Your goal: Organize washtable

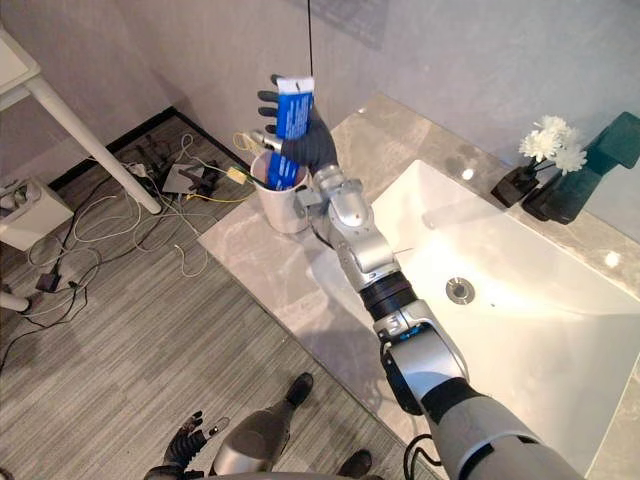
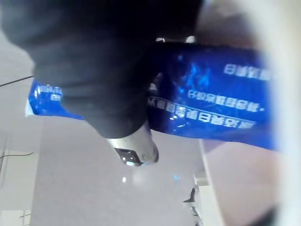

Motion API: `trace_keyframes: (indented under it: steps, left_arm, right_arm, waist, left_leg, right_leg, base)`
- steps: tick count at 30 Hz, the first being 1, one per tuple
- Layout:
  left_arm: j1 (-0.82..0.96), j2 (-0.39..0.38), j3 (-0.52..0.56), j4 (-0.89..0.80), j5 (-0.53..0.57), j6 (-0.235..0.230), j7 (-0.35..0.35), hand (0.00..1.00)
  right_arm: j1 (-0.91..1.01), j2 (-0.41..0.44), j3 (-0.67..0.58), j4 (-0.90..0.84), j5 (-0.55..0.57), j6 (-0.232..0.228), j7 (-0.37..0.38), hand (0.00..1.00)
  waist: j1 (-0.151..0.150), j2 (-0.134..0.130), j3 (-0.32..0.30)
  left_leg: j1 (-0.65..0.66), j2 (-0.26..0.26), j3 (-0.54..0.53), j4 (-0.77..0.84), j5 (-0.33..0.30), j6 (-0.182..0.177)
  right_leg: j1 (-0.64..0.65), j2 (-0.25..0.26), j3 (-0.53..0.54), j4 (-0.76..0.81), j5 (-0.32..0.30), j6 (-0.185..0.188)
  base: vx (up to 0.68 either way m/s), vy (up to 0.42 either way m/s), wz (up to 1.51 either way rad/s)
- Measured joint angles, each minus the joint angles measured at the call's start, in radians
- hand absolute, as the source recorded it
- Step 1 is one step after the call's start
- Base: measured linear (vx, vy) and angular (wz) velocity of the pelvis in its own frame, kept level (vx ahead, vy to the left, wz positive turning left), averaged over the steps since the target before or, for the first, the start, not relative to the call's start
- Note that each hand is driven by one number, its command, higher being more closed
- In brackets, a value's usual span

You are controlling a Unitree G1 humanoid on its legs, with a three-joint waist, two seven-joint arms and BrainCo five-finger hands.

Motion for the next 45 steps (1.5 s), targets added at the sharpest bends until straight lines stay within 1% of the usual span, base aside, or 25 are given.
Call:
trace_keyframes:
  steps: [4,7,9,11,12,13,14,19,22,28,31,32,34,37,38,40,41,42,45]
  left_arm:
    - [0.001,0.001,0.0,-0.001,0.001,0.0,0.0,0.0]
    - [0.004,0.003,0.0,-0.001,0.001,0.001,0.0,0.0]
    - [0.007,0.006,0.0,-0.001,0.001,0.001,0.0,0.0]
    - [0.015,0.014,0.0,-0.001,0.0,0.001,0.0,0.0]
    - [0.016,0.015,0.0,-0.001,0.001,0.002,0.0,0.0]
    - [0.019,0.017,0.0,0.0,0.001,0.002,0.0,0.0]
    - [0.023,0.018,0.001,0.001,0.001,0.002,0.0,0.0]
    - [0.024,0.018,0.001,0.018,0.001,0.009,-0.001,0.0]
    - [0.028,0.018,0.002,0.04,0.001,0.01,-0.001,0.0]
    - [0.026,0.018,0.005,0.056,0.001,0.017,-0.016,0.0]
    - [0.027,0.018,0.007,0.064,0.002,0.019,-0.019,0.0]
    - [0.027,0.018,0.008,0.072,0.002,0.019,-0.019,0.0]
    - [0.026,0.018,0.008,0.076,0.002,0.021,-0.02,0.0]
    - [0.026,0.017,0.012,0.083,0.003,0.023,-0.02,0.0]
    - [0.028,0.014,0.023,0.091,0.004,0.024,-0.021,0.0]
    - [0.029,-0.011,0.074,0.098,0.008,0.03,-0.021,0.0]
    - [0.032,-0.015,0.085,0.101,0.011,0.03,-0.02,0.0]
    - [0.043,-0.017,0.091,0.102,0.016,0.03,-0.02,0.0]
    - [0.048,-0.032,0.122,0.11,0.024,0.031,-0.021,0.0]
  right_arm:
    - [0.009,0.001,-0.001,-0.009,0.001,0.0,0.0,0.0]
    - [0.04,0.001,-0.001,-0.062,0.001,0.0,0.004,0.0]
    - [0.06,0.001,-0.001,-0.082,0.001,0.0,0.004,0.0]
    - [0.076,0.007,-0.001,-0.083,0.002,0.0,0.006,0.0]
    - [0.08,0.008,-0.001,-0.088,0.002,0.0,0.006,0.0]
    - [0.091,0.008,-0.001,-0.111,0.003,0.0,0.008,0.0]
    - [0.099,0.009,-0.002,-0.133,0.003,0.0,0.015,0.0]
    - [0.159,-0.004,-0.02,-0.193,0.005,0.0,0.027,0.0]
    - [0.203,-0.004,-0.041,-0.247,0.016,-0.003,0.03,0.0]
    - [0.274,-0.025,-0.082,-0.318,0.032,-0.009,0.048,0.0]
    - [0.309,-0.028,-0.088,-0.346,0.031,-0.009,0.049,0.0]
    - [0.321,-0.029,-0.088,-0.367,0.03,-0.009,0.059,0.0]
    - [0.355,-0.045,-0.099,-0.426,0.025,-0.01,0.066,0.0]
    - [0.43,-0.077,-0.173,-0.55,-0.014,-0.013,0.066,0.0]
    - [0.461,-0.087,-0.215,-0.599,-0.028,-0.018,0.066,0.0]
    - [0.517,-0.097,-0.305,-0.692,-0.05,-0.027,0.066,0.0]
    - [0.538,-0.106,-0.352,-0.732,-0.052,-0.031,0.065,0.0]
    - [0.555,-0.115,-0.417,-0.772,-0.055,-0.039,0.063,0.0]
    - [0.607,-0.143,-0.578,-0.858,-0.072,-0.075,0.05,0.0]
  waist:
    - [-0.001,-0.002,-0.001]
    - [-0.004,-0.005,-0.003]
    - [-0.005,-0.011,-0.008]
    - [-0.011,-0.025,-0.019]
    - [-0.013,-0.027,-0.021]
    - [-0.024,-0.03,-0.023]
    - [-0.027,-0.031,-0.024]
    - [-0.034,-0.03,-0.052]
    - [-0.052,-0.025,-0.073]
    - [-0.058,-0.024,-0.089]
    - [-0.07,-0.023,-0.097]
    - [-0.079,-0.022,-0.098]
    - [-0.081,-0.022,-0.101]
    - [-0.092,-0.022,-0.104]
    - [-0.107,-0.023,-0.104]
    - [-0.119,-0.021,-0.105]
    - [-0.134,-0.021,-0.108]
    - [-0.159,-0.018,-0.118]
    - [-0.187,-0.011,-0.142]
  left_leg:
    - [0.015,0.0,0.002,-0.003,0.0,0.0]
    - [0.018,0.002,0.003,-0.005,0.001,-0.001]
    - [0.022,0.003,0.004,-0.01,0.002,-0.002]
    - [0.027,0.003,0.009,-0.013,0.002,-0.002]
    - [0.028,0.003,0.01,-0.013,0.002,-0.002]
    - [0.029,0.003,0.011,-0.013,0.002,-0.002]
    - [0.03,0.003,0.013,-0.013,0.002,-0.002]
    - [0.048,0.002,0.016,-0.015,0.002,-0.002]
    - [0.049,0.003,0.014,-0.015,0.002,-0.002]
    - [0.071,0.012,0.025,-0.035,0.004,-0.004]
    - [0.076,0.012,0.028,-0.035,0.004,-0.004]
    - [0.077,0.013,0.028,-0.035,0.004,-0.004]
    - [0.08,0.014,0.034,-0.035,0.004,-0.004]
    - [0.084,0.015,0.038,-0.035,0.004,-0.004]
    - [0.087,0.014,0.04,-0.035,0.005,-0.004]
    - [0.101,0.014,0.057,-0.035,0.007,-0.001]
    - [0.107,0.013,0.06,-0.035,0.007,0.0]
    - [0.111,0.011,0.068,-0.035,0.006,0.0]
    - [0.123,0.011,0.092,-0.036,0.003,0.005]
  right_leg:
    - [0.014,-0.001,0.001,-0.001,0.0,0.0]
    - [0.015,0.0,0.003,-0.001,0.0,0.0]
    - [0.016,0.0,0.005,0.0,0.0,0.0]
    - [0.017,0.0,0.01,-0.001,0.0,0.0]
    - [0.017,-0.001,0.012,-0.001,0.0,0.0]
    - [0.018,-0.001,0.017,0.0,0.0,0.0]
    - [0.018,-0.002,0.02,0.0,0.0,0.0]
    - [0.033,-0.003,0.022,-0.002,0.0,0.0]
    - [0.035,-0.002,0.022,-0.002,0.0,0.0]
    - [0.039,-0.001,0.029,0.003,0.0,0.0]
    - [0.041,-0.001,0.031,0.002,0.0,0.0]
    - [0.042,-0.001,0.032,0.002,0.0,0.0]
    - [0.042,-0.001,0.037,0.001,0.0,0.0]
    - [0.042,-0.001,0.044,0.001,0.0,0.001]
    - [0.043,-0.002,0.049,0.002,0.0,0.001]
    - [0.046,-0.007,0.059,0.008,0.0,0.001]
    - [0.048,-0.01,0.061,0.01,-0.001,0.002]
    - [0.047,-0.014,0.069,0.013,-0.001,0.002]
    - [0.045,-0.02,0.094,0.014,0.001,0.005]
  base:
    - [0.0,0.0,0.0]
    - [0.0,0.0,0.0]
    - [-0.01,-0.006,-0.02]
    - [-0.01,-0.012,-0.05]
    - [-0.01,-0.007,-0.04]
    - [-0.01,-0.002,-0.04]
    - [-0.02,-0.002,-0.05]
    - [-0.01,-0.003,-0.02]
    - [0.0,0.0,0.0]
    - [-0.02,-0.016,-0.06]
    - [0.0,-0.005,-0.01]
    - [0.0,0.0,0.0]
    - [-0.01,-0.018,-0.06]
    - [-0.01,-0.019,-0.04]
    - [-0.02,-0.012,-0.11]
    - [-0.01,-0.002,-0.2]
    - [-0.02,0.011,-0.19]
    - [-0.02,0.015,-0.2]
    - [-0.03,0.024,-0.24]
